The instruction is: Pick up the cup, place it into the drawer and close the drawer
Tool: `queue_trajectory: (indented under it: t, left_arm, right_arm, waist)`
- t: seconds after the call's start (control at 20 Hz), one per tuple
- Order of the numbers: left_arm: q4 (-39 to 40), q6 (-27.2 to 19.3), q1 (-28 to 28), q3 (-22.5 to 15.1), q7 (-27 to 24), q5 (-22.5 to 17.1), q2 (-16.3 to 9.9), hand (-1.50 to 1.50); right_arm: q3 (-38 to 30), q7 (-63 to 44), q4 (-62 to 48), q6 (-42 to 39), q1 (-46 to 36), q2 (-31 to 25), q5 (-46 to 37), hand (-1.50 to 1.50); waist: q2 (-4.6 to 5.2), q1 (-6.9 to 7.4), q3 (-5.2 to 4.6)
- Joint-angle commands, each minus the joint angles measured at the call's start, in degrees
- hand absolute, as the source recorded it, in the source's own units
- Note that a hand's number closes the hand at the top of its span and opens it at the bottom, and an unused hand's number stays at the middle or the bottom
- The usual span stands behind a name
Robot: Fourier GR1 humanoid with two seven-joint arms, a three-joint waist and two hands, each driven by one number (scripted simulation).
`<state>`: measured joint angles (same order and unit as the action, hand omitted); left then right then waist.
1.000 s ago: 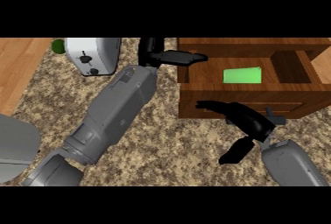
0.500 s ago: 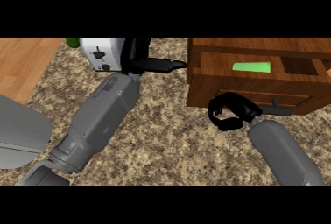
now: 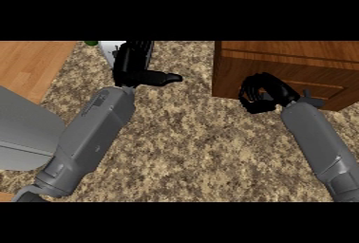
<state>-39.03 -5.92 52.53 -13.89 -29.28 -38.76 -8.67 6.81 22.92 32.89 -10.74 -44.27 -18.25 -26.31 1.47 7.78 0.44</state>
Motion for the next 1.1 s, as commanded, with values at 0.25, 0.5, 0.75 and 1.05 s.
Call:
queue_trajectory:
  t: [0.25, 0.5, 0.75, 1.05]
  left_arm:
    - [-3.05, 3.89, -2.83, -0.44, 1.62, -0.40, -2.92, -1.50]
    - [-4.02, 4.98, -4.86, -1.26, 1.46, -0.29, -2.54, -1.50]
    - [-4.84, 5.95, -5.34, -0.65, 1.28, -0.77, -3.53, -1.50]
    - [-5.76, 7.35, -5.81, -1.05, 2.44, -1.16, -3.68, -1.50]
  right_arm:
    - [-7.10, -3.35, -5.31, 1.40, -10.44, -4.77, 3.34, 1.50]
    - [-8.24, -2.51, -3.52, -2.31, -10.35, -8.04, 5.22, 1.50]
    - [-9.23, -2.22, -2.09, -4.62, -9.31, -9.24, 7.08, 1.50]
    - [-9.82, -3.18, -0.48, -7.54, -8.90, -10.34, 8.69, 1.50]
  waist:
    - [1.26, 3.48, -0.19]
    - [1.21, 3.98, -0.23]
    - [1.49, 4.44, -0.23]
    - [1.38, 4.71, -0.27]
